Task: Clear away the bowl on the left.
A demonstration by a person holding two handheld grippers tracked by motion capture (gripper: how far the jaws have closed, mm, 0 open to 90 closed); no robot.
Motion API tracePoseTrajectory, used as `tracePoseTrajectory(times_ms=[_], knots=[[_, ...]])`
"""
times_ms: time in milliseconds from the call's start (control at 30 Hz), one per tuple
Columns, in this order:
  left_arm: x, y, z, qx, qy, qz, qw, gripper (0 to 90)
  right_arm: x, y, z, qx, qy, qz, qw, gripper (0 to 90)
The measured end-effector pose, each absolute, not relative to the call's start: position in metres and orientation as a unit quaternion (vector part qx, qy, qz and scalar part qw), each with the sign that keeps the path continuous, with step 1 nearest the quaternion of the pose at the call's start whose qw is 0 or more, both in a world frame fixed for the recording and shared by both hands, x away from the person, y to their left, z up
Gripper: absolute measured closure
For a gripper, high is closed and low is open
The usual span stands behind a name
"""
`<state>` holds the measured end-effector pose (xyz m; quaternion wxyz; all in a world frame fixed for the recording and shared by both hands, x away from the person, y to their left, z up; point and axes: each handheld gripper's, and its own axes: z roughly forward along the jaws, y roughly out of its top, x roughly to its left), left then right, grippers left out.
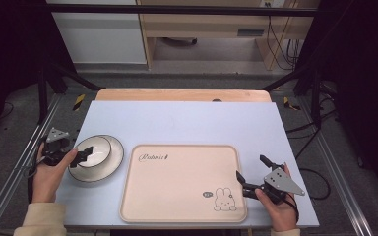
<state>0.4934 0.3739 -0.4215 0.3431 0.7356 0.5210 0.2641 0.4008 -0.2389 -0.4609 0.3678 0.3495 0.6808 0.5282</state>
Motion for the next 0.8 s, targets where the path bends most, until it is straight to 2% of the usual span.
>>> tracePoseTrajectory(times_ms=[267, 333, 433, 533, 600, 800], knots=[[0.496, 0.372, -0.426, 0.734, 0.531, 0.263, 0.331, 9.2, 0.401, -0.239, -0.461, 0.35, 0.68, 0.528, 0.37, 5.7], [0.496, 0.373, -0.427, 0.734, 0.535, 0.259, 0.328, 16.7, 0.401, -0.239, -0.461, 0.35, 0.68, 0.528, 0.369, 5.7], [0.496, 0.373, -0.427, 0.736, 0.536, 0.256, 0.326, 22.8, 0.401, -0.239, -0.461, 0.35, 0.681, 0.528, 0.368, 5.7], [0.496, 0.374, -0.428, 0.734, 0.542, 0.253, 0.322, 24.9, 0.402, -0.239, -0.462, 0.35, 0.682, 0.526, 0.369, 5.9], [0.496, 0.375, -0.429, 0.732, 0.545, 0.25, 0.324, 31.2, 0.402, -0.239, -0.462, 0.351, 0.682, 0.526, 0.368, 5.9], [0.497, 0.38, -0.433, 0.727, 0.559, 0.247, 0.313, 40.0, 0.402, -0.239, -0.462, 0.35, 0.682, 0.526, 0.368, 5.9]])
